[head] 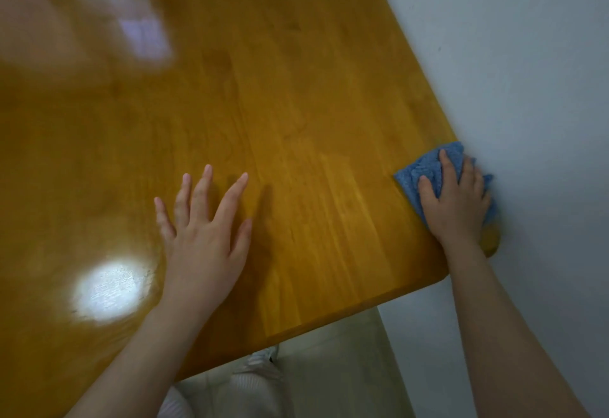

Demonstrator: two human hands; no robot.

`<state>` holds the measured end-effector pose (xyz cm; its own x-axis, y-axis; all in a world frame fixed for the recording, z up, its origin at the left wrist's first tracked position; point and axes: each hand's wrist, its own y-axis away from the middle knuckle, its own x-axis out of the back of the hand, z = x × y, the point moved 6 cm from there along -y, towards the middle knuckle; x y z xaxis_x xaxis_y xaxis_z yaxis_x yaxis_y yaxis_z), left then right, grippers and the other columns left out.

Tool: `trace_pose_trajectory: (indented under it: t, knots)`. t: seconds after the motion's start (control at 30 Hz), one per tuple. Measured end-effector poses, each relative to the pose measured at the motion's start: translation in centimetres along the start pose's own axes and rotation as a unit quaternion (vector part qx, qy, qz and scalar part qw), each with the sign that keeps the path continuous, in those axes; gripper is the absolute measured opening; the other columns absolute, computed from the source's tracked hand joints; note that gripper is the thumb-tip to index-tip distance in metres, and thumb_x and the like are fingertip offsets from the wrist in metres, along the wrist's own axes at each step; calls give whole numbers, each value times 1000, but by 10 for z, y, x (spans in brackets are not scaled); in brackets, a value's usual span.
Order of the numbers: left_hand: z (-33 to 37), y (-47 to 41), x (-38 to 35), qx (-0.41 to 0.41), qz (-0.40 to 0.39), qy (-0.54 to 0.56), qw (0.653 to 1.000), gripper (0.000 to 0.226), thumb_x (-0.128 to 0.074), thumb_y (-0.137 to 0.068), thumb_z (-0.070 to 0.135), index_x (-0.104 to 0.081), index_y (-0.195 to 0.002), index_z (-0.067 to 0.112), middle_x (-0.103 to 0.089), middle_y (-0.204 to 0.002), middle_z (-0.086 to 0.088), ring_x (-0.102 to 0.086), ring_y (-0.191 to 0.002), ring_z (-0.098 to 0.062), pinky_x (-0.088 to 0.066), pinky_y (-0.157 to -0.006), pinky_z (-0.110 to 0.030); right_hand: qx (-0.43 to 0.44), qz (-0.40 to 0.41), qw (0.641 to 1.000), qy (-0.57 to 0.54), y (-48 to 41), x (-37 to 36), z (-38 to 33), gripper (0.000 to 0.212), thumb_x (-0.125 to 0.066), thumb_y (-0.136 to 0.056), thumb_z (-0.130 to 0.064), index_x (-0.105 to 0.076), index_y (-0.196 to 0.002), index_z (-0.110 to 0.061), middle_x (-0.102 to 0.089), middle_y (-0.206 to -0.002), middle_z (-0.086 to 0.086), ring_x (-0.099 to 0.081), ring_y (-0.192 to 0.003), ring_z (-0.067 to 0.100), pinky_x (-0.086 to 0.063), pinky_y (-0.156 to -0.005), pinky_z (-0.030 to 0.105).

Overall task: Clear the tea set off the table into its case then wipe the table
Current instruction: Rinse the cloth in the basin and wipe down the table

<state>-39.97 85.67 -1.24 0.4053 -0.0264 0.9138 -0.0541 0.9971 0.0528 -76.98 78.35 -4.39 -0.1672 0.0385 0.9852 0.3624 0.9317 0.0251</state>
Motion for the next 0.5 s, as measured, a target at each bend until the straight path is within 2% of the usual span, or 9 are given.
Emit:
trace_pose_trajectory:
  t: [0.2, 0.33, 0.5]
  knots:
    - [-19, -4, 9, 14, 4, 7, 1000, 58, -48, -95, 38, -27, -149, 39, -15, -160, -7, 0, -149, -29, 5, -115, -60, 57, -29, 998, 18, -20, -18, -81, 58, -32, -97, -50, -21, -152, -36, -12, -161, 9, -5, -148, 26, 2, -118, 54]
    - [-42, -3, 20, 60, 6, 23, 998, 58, -46, -95, 40, -24, -149, 42, -14, -161, -5, 3, -149, -27, 6, -115, -58, 139, -43, 989, 25, 17, -33, -152, 56, -32, -98, -49, -19, -152, -38, -11, -162, 7, -3, -149, 27, 2, -118, 55]
    - [-78, -2, 41, 76, 13, 23, 997, 58, -47, -95, 39, -25, -149, 42, -12, -161, -4, 3, -149, -26, 8, -115, -57, 208, -46, 977, 20, 89, -46, -231, 60, -23, -94, -51, -20, -152, -34, -14, -161, 8, -7, -148, 29, -2, -117, 57]
